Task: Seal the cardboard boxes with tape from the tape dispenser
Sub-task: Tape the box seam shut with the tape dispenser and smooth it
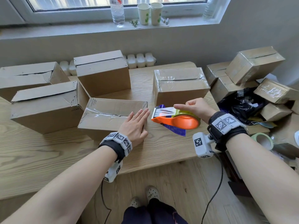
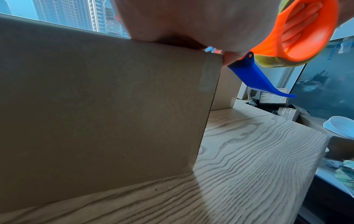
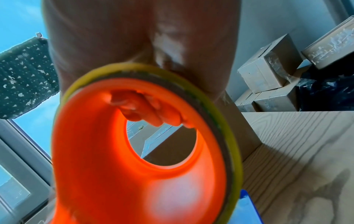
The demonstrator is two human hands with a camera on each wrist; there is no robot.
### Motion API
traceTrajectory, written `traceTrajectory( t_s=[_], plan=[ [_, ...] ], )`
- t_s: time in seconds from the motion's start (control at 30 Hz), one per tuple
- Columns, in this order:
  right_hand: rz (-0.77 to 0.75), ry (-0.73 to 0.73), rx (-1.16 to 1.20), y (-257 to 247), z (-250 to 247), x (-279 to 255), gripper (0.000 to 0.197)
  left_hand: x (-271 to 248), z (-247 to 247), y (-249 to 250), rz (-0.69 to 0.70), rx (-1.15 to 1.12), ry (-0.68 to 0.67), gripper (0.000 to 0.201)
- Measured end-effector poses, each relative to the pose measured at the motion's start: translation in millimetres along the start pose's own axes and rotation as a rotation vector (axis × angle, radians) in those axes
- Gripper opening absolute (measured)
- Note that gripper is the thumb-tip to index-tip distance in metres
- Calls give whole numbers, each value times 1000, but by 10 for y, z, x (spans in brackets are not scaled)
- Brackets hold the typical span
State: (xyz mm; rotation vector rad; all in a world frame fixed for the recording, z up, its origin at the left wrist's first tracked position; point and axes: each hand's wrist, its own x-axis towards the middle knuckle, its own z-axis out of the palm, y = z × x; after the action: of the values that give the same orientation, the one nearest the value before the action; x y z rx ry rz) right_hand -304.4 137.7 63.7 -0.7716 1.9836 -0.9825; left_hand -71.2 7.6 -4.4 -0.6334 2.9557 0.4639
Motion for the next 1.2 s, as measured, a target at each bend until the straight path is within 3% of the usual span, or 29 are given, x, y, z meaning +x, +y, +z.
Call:
traceTrajectory(
  t_s=[0.67, 0.97, 1.1, 1.2],
  plan=[
    [-105, 103, 33, 100, 133, 23, 45, 18, 9, -17, -5, -46, -16, 78],
    [-75, 45, -25, 79, 87, -11, 51, 4, 13, -5, 9, -21, -7, 84],
    [-132, 120, 170, -22, 44, 11, 47, 15, 1, -3, 6, 22, -23, 86],
    [-137, 155, 111, -203, -88, 7, 44, 7, -13, 9, 24, 52, -25, 80]
  ],
)
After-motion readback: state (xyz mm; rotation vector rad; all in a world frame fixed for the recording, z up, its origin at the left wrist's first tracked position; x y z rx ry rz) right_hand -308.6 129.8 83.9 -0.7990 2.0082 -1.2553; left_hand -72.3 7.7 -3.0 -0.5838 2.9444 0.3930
